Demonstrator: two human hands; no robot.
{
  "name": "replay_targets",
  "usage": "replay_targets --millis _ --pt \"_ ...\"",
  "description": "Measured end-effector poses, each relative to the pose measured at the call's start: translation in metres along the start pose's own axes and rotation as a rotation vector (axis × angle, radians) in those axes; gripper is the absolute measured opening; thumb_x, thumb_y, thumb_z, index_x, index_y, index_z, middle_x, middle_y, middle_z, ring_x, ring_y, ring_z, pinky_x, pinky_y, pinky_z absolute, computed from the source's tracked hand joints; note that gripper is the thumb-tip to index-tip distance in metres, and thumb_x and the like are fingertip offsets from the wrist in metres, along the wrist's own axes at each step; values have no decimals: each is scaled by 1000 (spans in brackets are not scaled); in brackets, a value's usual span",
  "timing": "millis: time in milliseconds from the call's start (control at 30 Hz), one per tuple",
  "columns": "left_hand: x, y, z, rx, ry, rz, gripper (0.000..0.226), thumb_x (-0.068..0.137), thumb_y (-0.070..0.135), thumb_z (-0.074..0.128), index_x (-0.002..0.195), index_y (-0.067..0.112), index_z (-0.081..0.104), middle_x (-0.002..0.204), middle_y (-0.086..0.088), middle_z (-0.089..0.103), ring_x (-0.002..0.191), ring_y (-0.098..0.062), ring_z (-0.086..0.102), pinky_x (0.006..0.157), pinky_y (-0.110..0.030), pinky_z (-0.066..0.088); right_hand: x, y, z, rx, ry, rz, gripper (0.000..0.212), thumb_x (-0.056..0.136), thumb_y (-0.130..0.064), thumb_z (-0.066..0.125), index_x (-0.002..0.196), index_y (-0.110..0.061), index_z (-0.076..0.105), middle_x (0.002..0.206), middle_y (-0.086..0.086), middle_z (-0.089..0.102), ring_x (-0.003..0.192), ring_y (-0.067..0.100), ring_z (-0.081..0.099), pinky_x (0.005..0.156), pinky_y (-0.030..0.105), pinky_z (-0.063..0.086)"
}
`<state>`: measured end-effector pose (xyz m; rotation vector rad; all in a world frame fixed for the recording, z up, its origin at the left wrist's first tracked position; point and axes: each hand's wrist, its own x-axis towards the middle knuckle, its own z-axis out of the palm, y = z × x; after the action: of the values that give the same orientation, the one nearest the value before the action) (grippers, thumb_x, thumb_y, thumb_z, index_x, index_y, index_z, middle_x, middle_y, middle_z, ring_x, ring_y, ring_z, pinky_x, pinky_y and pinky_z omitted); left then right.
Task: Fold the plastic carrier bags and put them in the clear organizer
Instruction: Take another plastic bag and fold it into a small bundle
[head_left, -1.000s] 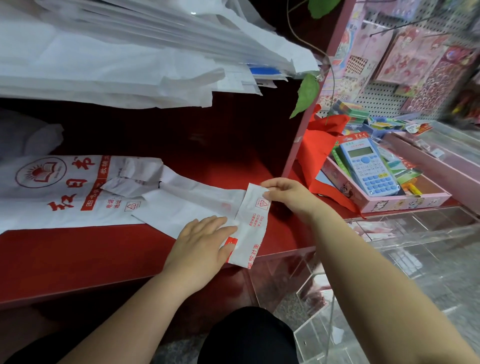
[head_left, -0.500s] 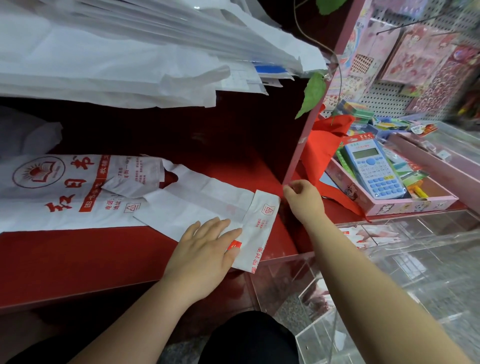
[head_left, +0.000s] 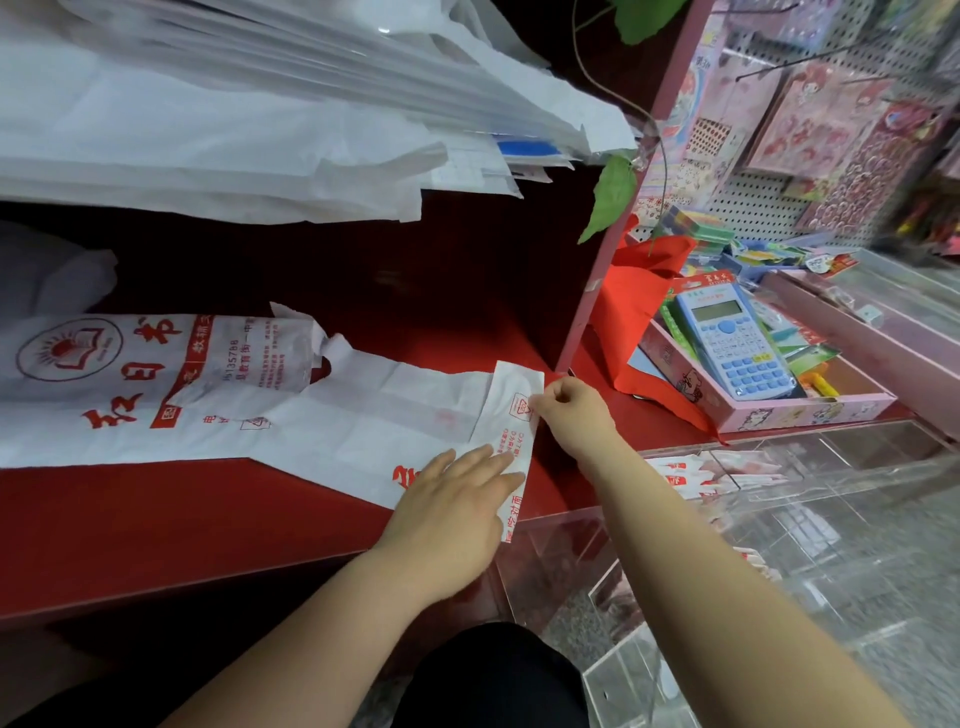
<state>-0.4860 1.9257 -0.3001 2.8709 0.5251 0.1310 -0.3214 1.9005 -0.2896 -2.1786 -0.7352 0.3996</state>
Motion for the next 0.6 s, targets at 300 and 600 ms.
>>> replay_targets --millis 300,600 --pt "18 -4 5 7 52 9 53 94 19 40 145 25 26 153 10 17 139 -9 12 108 -24 5 -22 8 -6 409 -274 -184 31 78 17 55 88 -12 54 80 2 65 63 0 62 67 15 51" --pt "-22 -21 20 -63 521 -174 30 69 45 55 67 17 66 63 6 60 57 -19 59 54 -27 44 -40 30 10 -72 -75 -728 17 63 3 49 65 -10 60 72 -10 55 70 6 45 70 11 33"
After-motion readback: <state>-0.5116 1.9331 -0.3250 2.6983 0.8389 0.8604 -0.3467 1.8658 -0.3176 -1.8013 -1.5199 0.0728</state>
